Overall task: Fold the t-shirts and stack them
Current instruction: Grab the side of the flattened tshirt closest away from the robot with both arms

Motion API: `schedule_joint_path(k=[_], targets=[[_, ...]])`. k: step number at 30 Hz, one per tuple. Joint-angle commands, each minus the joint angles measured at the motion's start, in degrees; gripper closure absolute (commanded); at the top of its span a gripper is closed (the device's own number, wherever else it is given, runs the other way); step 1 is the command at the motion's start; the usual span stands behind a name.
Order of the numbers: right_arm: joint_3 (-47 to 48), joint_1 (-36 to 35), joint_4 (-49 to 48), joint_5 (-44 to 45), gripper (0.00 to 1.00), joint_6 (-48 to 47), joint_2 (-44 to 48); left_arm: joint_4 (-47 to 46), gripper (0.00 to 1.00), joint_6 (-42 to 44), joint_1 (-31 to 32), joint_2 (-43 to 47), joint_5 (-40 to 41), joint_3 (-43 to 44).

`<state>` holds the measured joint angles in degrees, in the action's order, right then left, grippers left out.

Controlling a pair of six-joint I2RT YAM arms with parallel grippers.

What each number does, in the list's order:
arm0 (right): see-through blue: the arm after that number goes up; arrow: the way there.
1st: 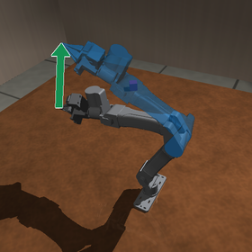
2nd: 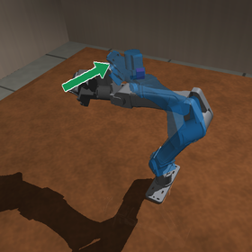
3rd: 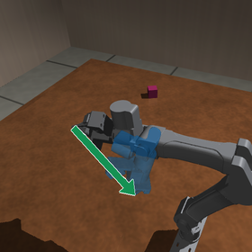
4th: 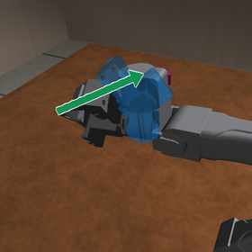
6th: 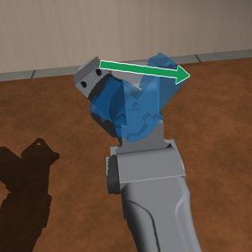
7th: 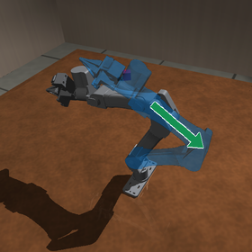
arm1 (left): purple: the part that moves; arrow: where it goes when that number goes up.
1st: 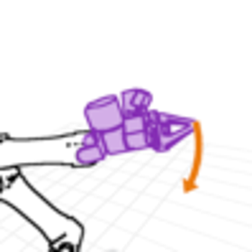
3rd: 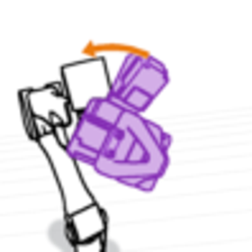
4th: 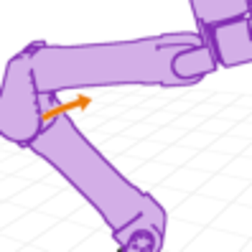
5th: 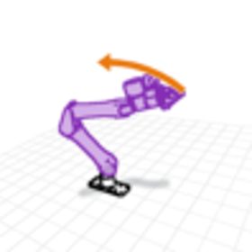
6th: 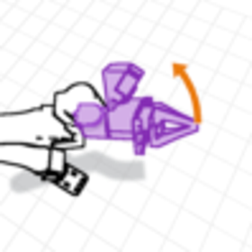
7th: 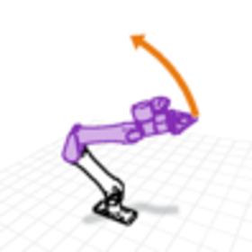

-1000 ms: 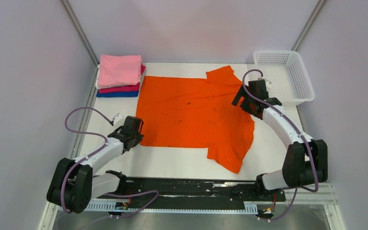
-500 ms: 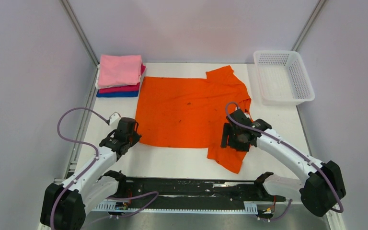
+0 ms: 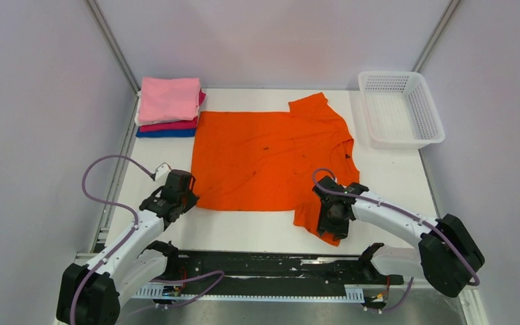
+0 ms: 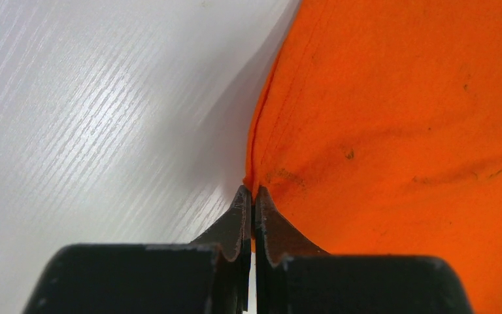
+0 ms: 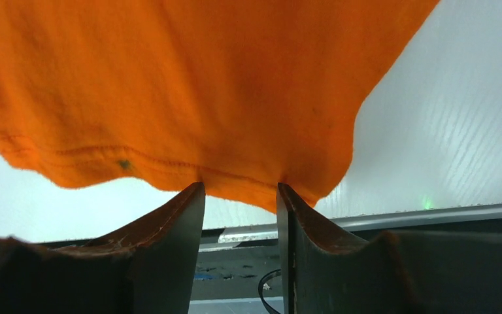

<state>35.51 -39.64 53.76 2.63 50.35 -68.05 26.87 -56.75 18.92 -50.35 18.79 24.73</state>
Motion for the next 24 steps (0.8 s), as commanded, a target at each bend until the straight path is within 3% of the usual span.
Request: schedule_joint_path(k=[1,4,6,9,18,24], targets=[[-0.8,-0.2,-4.1,2.2,0.57,2.5,-3.6,2.0,1.0,-0.5,-0.1,1.2,0.5,0.0],[-1.5,-0.3,-2.2,3.8,0.61,5.1,-5.0,3.7,1.0,-0.8,-0.1,2.0,1.0,0.2],[-1.6,-1.1,-1.3,3.9,0.68,7.1,-4.6,4.4,1.0,-1.0,-0.1,2.8,0.8,0.0],[-2.0,-3.3,0.2,3.2,0.99,9.3,-2.8,5.9,1.0,-1.1,-0.1,4.5,0.2,-0.1],[0.2,-10.4,7.1,7.7,1.0,15.2,5.8,12.8,1.0,-1.2,-0.1,14.6,-2.0,-1.5],[5.9,-9.7,4.9,16.7,1.0,12.5,6.6,8.2,1.0,1.5,-0.1,17.1,-2.8,-0.7]])
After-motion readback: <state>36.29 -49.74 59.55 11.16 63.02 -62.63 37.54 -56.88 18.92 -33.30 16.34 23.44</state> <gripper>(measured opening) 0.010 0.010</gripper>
